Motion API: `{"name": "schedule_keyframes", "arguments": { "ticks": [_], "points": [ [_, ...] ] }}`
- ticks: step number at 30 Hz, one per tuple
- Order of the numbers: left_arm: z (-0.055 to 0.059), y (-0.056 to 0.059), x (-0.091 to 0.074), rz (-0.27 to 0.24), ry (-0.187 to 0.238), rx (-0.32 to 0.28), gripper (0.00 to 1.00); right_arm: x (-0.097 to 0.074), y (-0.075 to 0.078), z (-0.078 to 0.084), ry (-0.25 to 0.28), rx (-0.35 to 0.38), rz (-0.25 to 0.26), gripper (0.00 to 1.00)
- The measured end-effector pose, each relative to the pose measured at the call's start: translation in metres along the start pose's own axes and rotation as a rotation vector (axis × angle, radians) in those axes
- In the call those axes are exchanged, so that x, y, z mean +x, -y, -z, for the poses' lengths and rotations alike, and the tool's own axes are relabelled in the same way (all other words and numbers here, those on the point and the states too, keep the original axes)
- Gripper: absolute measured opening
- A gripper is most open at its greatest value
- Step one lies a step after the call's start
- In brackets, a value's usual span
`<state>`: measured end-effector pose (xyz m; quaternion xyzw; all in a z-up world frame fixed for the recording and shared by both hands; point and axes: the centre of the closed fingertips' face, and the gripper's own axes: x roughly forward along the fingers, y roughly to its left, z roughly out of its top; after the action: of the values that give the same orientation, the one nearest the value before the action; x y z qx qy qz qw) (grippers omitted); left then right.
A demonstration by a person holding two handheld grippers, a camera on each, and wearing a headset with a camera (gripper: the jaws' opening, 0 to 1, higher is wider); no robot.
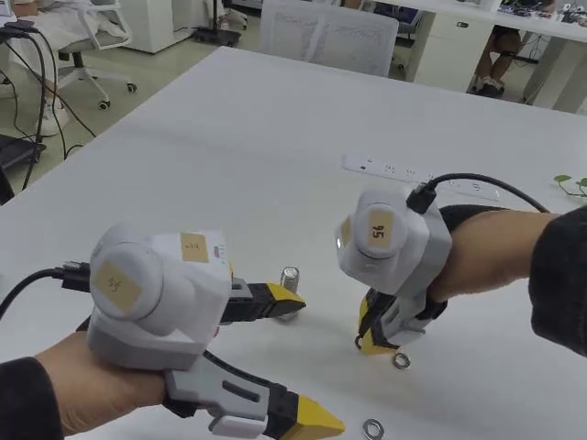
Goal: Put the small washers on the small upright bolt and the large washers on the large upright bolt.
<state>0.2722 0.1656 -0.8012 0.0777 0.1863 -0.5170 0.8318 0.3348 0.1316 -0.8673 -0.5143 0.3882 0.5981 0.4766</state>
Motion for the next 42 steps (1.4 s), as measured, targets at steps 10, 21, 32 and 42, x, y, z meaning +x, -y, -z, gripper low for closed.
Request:
{"name": "schedule_keyframes", "arguments": {
  "ticks": [10,21,32,42],
  "points": [
    [0.0,0.001,0.001,0.002,0.002,0.002,0.72,-0.025,0.004,-0.004,0.048,0.035,0.019,0.14],
    [-0.001,0.001,0.001,0.004,0.004,0.003,0.72,-0.054,0.008,0.002,0.071,0.055,0.058,0.14],
    [-0.001,0.002,0.001,0.004,0.004,0.007,0.72,-0.079,0.014,0.016,0.078,0.083,0.112,0.14],
    [0.0,0.003,0.001,0.004,0.001,0.004,0.72,-0.085,0.024,0.04,0.07,0.134,0.137,0.14]
  ]
}}
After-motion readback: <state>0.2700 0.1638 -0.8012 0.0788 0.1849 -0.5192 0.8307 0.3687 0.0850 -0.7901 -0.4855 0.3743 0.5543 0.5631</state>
